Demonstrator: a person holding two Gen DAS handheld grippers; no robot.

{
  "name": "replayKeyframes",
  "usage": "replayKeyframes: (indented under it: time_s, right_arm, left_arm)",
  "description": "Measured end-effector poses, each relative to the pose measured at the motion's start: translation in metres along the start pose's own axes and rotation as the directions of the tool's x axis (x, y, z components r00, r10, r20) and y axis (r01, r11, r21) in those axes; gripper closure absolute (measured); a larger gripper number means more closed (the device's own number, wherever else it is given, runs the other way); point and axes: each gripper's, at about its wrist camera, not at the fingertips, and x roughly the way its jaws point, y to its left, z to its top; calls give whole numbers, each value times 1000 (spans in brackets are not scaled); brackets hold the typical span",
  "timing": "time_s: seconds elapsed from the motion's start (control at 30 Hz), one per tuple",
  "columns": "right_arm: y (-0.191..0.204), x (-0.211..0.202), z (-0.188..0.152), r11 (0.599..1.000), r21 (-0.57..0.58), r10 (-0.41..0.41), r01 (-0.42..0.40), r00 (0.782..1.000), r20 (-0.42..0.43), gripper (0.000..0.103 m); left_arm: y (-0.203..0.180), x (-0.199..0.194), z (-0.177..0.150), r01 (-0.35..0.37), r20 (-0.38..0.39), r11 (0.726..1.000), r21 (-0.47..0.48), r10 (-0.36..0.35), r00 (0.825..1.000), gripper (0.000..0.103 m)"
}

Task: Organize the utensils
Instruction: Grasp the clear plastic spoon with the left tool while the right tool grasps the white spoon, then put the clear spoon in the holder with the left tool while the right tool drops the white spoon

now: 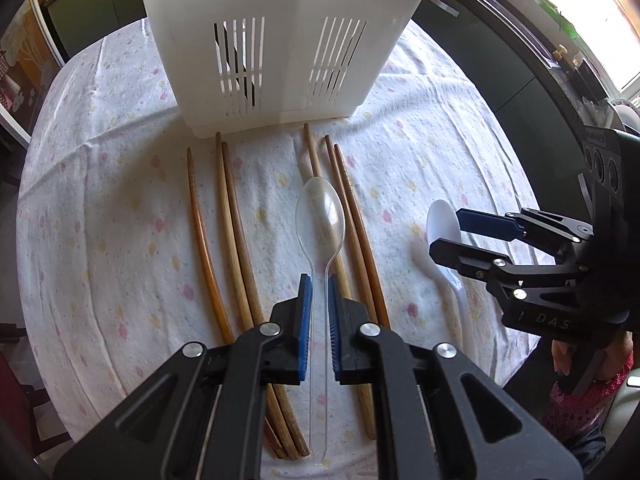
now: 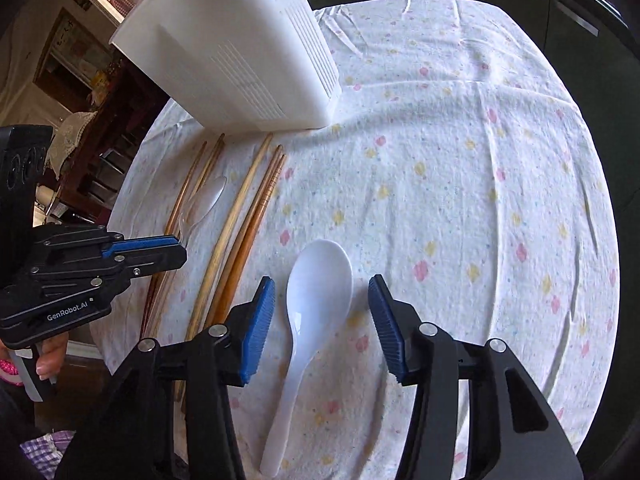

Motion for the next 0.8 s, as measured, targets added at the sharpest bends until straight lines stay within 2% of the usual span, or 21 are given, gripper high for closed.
replayKeyframes:
  time_s: [0.07,0.27,0.43,0.53,0.67,0.73,0.8]
  right_arm:
    - [4,2,3,1000,-2,-18,18,1000,0,95]
    - [16,-3,5,999,-17,-28,29,998,48,100]
    - [19,-30,7,1000,-3,-1,1,990,142,100]
    - [25,-53,10,1000,-10,16,-14,975,220,100]
    - [34,-94,14,999,-20,34,-29,933,358,100]
    - [40,-116,18,999,-28,36,-26,898,438,100]
    - [46,-140,22,999,-39,30,-12,856,516,100]
  left_arm:
    - [0,0,1,1,0,1000,4,-1,1000,95]
    - [-3,-2,5,-1,16,1000,13,1,1000,95]
    - [0,-15,6,10,43,1000,14,-11,999,95]
    - [-4,-31,8,17,86,999,28,-19,996,95]
    - [-10,-62,8,38,164,999,39,-44,985,95]
    - [-15,-83,9,51,219,997,49,-61,974,95]
    - [-18,-108,11,63,294,996,63,-79,953,95]
